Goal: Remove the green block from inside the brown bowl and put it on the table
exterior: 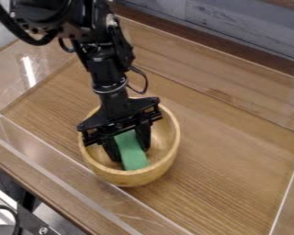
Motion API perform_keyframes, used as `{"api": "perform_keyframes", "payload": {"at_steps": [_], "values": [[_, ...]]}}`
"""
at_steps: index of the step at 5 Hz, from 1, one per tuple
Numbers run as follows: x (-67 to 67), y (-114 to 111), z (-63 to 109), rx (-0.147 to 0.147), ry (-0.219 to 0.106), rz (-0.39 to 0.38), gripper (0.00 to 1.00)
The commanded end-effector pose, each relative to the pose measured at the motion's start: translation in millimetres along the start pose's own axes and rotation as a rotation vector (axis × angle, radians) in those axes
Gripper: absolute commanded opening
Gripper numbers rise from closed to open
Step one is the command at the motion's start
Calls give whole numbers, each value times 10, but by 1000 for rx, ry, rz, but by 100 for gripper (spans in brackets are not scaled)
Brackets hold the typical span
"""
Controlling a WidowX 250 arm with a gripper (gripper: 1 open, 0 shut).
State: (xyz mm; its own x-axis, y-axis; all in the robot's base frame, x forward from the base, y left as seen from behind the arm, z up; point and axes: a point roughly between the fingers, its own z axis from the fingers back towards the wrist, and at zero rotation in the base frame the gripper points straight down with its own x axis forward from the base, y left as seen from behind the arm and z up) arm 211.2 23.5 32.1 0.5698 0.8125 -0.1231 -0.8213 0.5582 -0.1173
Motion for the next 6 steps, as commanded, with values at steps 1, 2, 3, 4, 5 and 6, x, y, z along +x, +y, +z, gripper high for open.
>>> {"api": "perform_keyframes", "payload": {"at_steps": [1,2,3,4,5,6], "values": [[55,-19,91,-28,-27,3,0],[54,-9,91,-28,-23,0,0],[52,-1,93,-28,-19,-3,0],[49,7,96,-27,-14,-6,0],[46,16,101,-27,-9,-8,0],[42,24,106,-26,-4,-9,0]]}}
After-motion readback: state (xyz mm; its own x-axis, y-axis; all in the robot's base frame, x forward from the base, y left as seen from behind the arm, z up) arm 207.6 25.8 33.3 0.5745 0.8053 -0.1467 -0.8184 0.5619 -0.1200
